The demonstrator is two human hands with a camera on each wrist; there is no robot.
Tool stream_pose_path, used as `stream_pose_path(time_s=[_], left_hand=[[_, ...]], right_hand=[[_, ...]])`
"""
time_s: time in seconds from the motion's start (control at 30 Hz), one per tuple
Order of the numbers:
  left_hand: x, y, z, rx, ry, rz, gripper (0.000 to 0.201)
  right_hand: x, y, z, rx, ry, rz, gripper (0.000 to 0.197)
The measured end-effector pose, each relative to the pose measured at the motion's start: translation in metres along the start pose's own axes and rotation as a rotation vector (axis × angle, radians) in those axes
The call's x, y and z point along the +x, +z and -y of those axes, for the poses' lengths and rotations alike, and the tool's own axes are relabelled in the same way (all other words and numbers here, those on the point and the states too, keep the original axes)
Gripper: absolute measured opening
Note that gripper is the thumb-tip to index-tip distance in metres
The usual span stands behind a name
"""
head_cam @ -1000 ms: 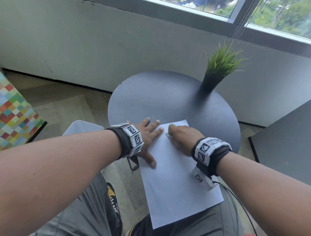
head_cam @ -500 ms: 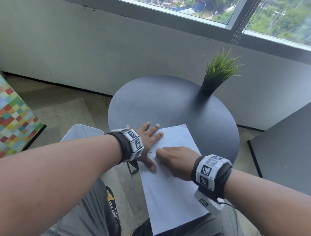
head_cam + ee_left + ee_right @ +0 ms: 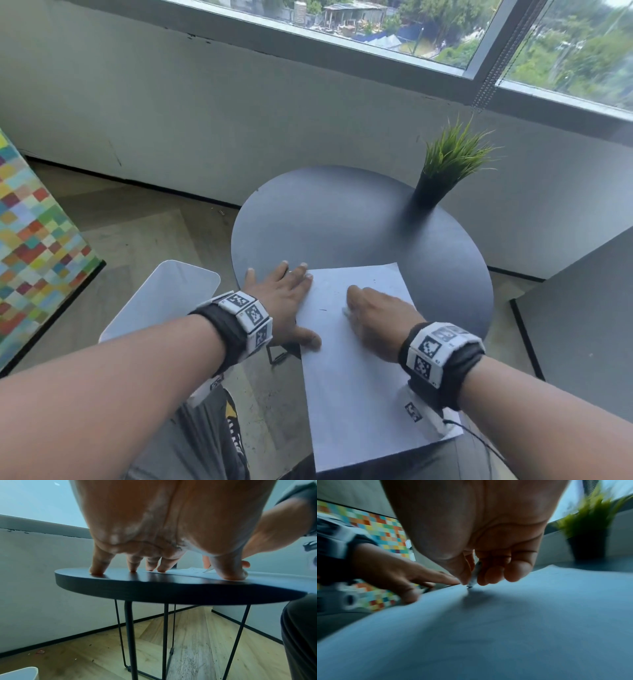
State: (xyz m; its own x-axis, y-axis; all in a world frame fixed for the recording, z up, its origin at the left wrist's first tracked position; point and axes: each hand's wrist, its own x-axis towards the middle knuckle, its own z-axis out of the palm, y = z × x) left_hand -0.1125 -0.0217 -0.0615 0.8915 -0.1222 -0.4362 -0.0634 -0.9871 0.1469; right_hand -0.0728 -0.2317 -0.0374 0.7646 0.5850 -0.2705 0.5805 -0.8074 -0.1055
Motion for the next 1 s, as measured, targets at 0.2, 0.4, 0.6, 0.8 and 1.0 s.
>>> stream_pose_path(time_s=[0.2,0.4,0.6,0.8,1.0], left_hand=[[0.000,0.009,0.001,0.022,0.012,-0.021,0.133],[-0.002,0.009,0.001,0.010,0.019,-0.023,0.129],[-0.002,0.011,0.002,-0.003,0.027,-0.023,0.132],[-0.003,0.009,0.001,-0.030,0.028,-0.033,0.130],[-0.004,0.010,0.002,-0.034,0.026,-0.028,0.129]], right_hand=[[0.023,-0.005,0.018,-0.018,-0.038,0.003,0.014],[0.024,-0.004,0.036,-0.052,-0.201,0.085,0.017],[0.051,-0.016,0.017,-0.032,0.015,0.006,0.014],[0.045,-0.009,0.036,-0.069,-0.210,0.045,0.030],[0.054,-0.013,0.037,-0.026,-0.201,0.051,0.012]])
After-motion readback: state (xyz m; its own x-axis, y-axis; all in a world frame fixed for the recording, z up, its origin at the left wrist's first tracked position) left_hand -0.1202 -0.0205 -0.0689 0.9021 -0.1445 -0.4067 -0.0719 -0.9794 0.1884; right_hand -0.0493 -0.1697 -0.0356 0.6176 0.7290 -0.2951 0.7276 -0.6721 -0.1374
